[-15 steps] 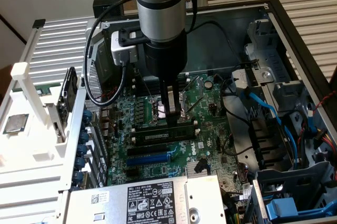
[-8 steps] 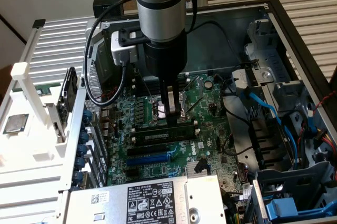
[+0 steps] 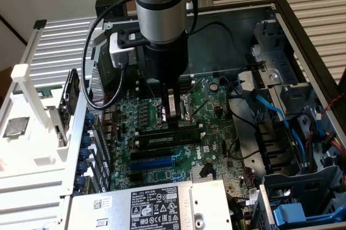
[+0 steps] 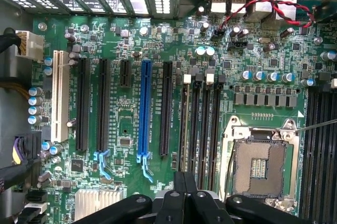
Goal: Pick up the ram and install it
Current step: 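Press down the ram until it locks into place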
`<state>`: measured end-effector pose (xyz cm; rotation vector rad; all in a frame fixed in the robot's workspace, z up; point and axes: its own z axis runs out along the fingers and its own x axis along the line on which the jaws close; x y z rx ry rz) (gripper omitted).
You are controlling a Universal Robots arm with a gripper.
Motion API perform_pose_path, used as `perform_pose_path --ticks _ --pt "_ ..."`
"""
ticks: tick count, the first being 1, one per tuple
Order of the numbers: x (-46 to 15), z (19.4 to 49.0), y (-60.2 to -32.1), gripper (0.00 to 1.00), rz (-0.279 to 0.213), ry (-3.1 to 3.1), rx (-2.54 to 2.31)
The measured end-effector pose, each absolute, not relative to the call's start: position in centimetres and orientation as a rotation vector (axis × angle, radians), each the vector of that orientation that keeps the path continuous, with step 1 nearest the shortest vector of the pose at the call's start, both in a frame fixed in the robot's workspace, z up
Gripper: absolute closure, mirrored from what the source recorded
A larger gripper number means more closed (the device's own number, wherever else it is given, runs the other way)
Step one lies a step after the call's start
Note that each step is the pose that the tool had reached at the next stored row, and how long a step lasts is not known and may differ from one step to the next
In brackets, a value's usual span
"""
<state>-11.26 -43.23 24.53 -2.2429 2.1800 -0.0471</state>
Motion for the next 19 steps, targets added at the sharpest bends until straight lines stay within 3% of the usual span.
perform_pose_path --ticks 19 --pt "-11.31 23.53 -42.58 0.9 -0.054 2.19 -2.253"
